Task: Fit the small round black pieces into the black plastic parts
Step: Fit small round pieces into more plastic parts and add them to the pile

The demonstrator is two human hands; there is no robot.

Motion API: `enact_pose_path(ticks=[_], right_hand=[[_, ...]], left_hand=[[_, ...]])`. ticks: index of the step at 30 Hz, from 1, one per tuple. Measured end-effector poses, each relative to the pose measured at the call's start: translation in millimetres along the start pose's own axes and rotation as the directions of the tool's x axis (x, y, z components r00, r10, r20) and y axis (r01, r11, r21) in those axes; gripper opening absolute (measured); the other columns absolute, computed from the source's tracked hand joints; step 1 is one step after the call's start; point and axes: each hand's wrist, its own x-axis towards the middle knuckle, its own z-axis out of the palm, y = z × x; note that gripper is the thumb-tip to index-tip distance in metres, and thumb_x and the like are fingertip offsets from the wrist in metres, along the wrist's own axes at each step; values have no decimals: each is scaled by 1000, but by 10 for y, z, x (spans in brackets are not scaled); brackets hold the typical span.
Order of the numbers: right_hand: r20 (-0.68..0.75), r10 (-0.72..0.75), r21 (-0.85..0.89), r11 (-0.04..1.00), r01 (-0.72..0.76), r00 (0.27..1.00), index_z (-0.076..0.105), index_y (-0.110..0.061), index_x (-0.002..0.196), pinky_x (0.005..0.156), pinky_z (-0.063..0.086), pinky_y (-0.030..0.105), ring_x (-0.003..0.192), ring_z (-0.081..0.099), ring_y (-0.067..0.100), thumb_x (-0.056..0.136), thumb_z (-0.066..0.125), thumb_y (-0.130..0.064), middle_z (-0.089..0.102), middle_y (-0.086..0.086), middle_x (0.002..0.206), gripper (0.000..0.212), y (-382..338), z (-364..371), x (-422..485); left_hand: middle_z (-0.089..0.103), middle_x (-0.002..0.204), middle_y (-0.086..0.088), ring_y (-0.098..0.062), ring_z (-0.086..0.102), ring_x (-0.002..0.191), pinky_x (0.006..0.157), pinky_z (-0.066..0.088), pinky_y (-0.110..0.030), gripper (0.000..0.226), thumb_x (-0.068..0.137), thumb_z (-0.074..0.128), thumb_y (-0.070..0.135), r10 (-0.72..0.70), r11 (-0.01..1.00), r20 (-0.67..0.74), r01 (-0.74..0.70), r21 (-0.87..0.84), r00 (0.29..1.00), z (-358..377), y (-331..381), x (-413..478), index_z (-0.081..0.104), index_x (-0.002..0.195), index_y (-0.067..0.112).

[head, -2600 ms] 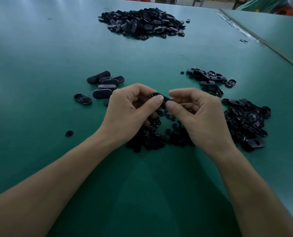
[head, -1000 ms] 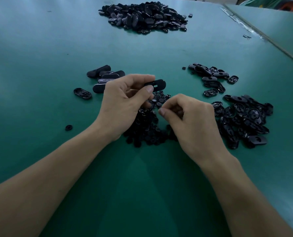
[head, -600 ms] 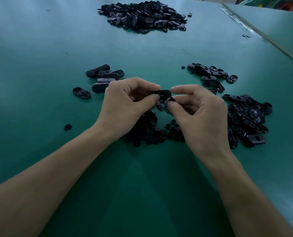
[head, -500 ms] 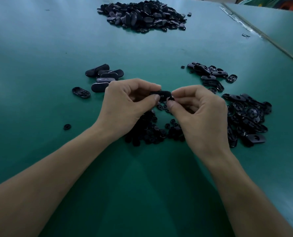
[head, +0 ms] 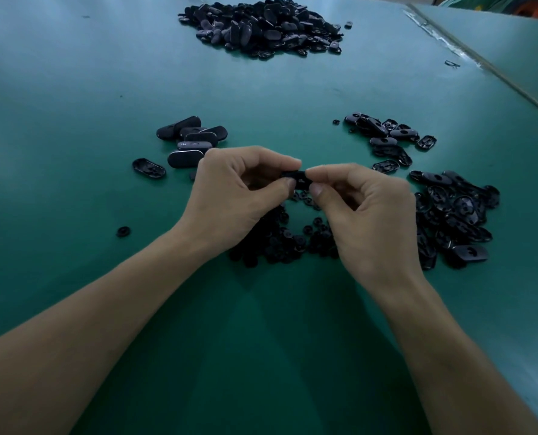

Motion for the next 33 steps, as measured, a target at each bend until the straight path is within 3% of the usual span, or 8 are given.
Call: enact_pose_path(ticks=[3, 9, 19, 28, 31, 33], right_hand=[[-7, 29, 18, 999, -28, 1000, 68, -36, 87, 73, 57, 23, 73, 70, 3, 87, 74, -10, 71, -16, 74, 26, 1, 10, 7], [-14, 26, 12, 1000, -26, 1000, 67, -34, 80, 73, 59, 29, 71, 71, 5, 86, 74, -9, 72, -14, 74, 27, 2, 26, -1], [-29, 33, -7, 999, -34, 999, 67, -34, 81, 70, 58, 25, 69, 70, 3, 86, 74, -9, 71, -15, 72, 26, -19, 39, -12], [-84, 15, 1, 1000, -15, 996, 79, -20, 89, 70, 56, 18, 70, 70, 1, 85, 75, -8, 73, -17, 76, 13, -46, 111, -57], [-105, -47, -66, 997, 40, 993, 80, -19, 93, 70, 53, 14, 72, 69, 2, 86, 75, -10, 73, -11, 79, 13, -58, 134, -69], [-109, -85, -111, 991, 72, 990, 80, -19, 95, 71, 49, 10, 74, 66, 4, 86, 75, -11, 72, -5, 82, 13, -61, 135, -71]], left_hand=[[78, 83, 5, -8, 73, 75, 75, 57, -22, 23, 80, 74, 2, 18, 1000, 24, -18, 1, 1000, -1, 2, -6, 75, 91, 23], [77, 81, 10, -5, 72, 76, 75, 55, -19, 23, 79, 73, 1, 36, 999, 58, -35, -23, 998, 5, 6, -15, 74, 90, 22], [77, 84, 6, -9, 73, 78, 77, 58, -23, 22, 78, 73, 2, 39, 998, 69, -36, -48, 997, 9, 9, -14, 73, 89, 21], [73, 84, 1, -8, 70, 78, 78, 57, -24, 20, 81, 67, -1, 44, 999, 86, -42, -32, 995, 12, 12, -3, 69, 89, 17], [73, 87, -4, -12, 69, 82, 83, 59, -31, 17, 83, 65, 1, 29, 998, 81, -25, -55, 996, 10, 6, 4, 67, 91, 16], [72, 85, -2, -11, 68, 80, 78, 59, -30, 16, 83, 65, 2, 16, 997, 80, -10, -81, 997, 1, 0, 12, 67, 91, 16]])
